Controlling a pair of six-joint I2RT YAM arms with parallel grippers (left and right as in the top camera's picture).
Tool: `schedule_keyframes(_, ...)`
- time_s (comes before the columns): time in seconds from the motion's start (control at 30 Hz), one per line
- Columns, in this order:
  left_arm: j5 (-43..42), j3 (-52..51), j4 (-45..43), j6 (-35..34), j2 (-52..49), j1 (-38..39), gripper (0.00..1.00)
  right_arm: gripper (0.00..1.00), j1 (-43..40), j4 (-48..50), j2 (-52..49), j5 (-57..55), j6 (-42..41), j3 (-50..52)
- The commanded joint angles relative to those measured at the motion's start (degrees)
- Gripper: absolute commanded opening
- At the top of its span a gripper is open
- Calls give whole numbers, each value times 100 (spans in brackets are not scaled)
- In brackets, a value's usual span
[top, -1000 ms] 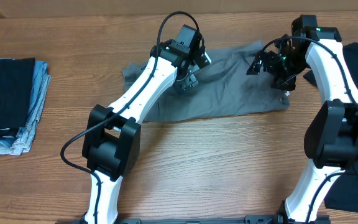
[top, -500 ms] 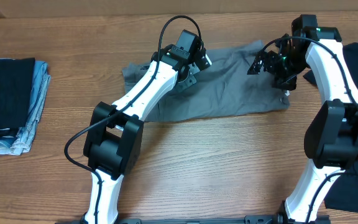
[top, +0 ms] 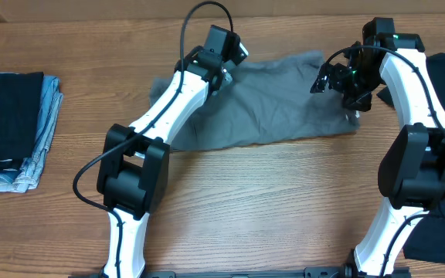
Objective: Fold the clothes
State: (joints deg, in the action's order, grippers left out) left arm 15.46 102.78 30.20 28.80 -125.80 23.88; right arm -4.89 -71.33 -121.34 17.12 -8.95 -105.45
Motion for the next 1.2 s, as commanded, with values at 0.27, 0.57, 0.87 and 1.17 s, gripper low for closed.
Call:
schedule_keyframes(0.27,-2026,2498,2205,-2363,24,-319,87,100,33,-142,256,2031,2717,-107)
schedule_keyframes(0.57,-2564,1185,2728,-2481,20,-369,18,4,992,2214,216,1246,2844,518)
schedule_keyframes(0.87,-2382,-20,1161,-2586,-81,-778,15,4,1180,4332,-455,837,2367,1250)
schedule_keyframes(1.17,-2382,-234,717,-2647,-918,-1244,16,4,966,5407,-1097,-885,1939,1250)
